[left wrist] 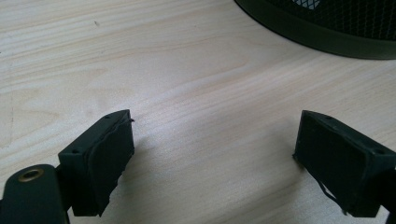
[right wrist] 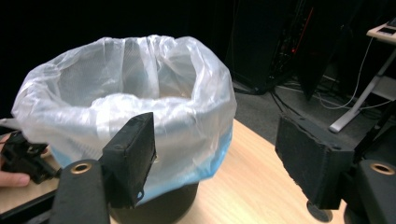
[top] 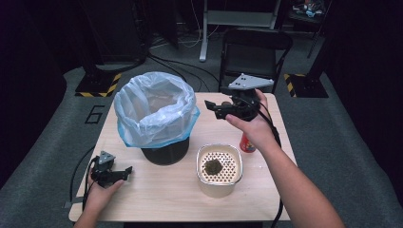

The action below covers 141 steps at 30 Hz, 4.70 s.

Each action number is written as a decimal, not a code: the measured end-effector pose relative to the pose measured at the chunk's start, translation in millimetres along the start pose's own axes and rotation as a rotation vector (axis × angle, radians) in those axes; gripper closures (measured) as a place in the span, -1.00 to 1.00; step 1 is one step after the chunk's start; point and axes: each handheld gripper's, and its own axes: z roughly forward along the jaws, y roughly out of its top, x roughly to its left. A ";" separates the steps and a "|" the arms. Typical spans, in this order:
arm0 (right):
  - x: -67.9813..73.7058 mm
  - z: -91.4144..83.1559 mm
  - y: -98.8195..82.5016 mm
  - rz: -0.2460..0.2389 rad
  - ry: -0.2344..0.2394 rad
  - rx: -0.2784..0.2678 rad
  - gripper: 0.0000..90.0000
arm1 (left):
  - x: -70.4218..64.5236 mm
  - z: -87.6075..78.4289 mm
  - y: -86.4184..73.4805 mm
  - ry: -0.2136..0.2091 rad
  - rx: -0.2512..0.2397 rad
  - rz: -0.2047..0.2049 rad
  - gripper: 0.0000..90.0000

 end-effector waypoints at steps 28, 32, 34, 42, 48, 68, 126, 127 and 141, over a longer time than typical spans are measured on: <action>-25.5 -47.7 -71.9 0.023 -0.077 0.001 -0.48 | -0.8 -0.2 -0.3 -0.003 0.000 -0.003 -0.74; -31.4 -55.4 -96.0 0.069 -0.133 0.000 -0.52 | -0.2 -1.3 0.1 -0.006 0.014 0.006 -0.74; -35.0 -57.6 -105.5 0.083 -0.160 0.010 -0.54 | -0.2 -1.3 0.1 -0.005 0.014 0.006 -0.74; -42.9 -68.2 -130.5 0.129 -0.241 0.022 -0.69 | -0.3 -1.3 0.1 -0.005 0.014 0.005 -0.74; -47.3 -69.3 -146.0 0.141 -0.297 0.059 -0.77 | -0.3 -1.4 0.1 -0.005 0.014 0.006 -0.74; -75.3 -27.8 -190.6 0.206 -0.318 0.157 -0.77 | -0.3 -1.3 0.1 -0.005 0.013 0.005 -0.74; -72.2 -21.2 -146.4 0.137 -0.244 0.123 -0.47 | -2.2 -0.4 -0.5 0.002 -0.001 -0.001 -0.74; -71.9 -21.8 -140.1 0.137 -0.239 0.124 -0.47 | -2.1 -0.6 -0.5 0.002 0.001 0.001 -0.74; -67.8 -25.0 -69.4 0.128 -0.170 0.114 -0.47 | -2.6 -0.8 -0.6 0.002 0.005 -0.002 -0.74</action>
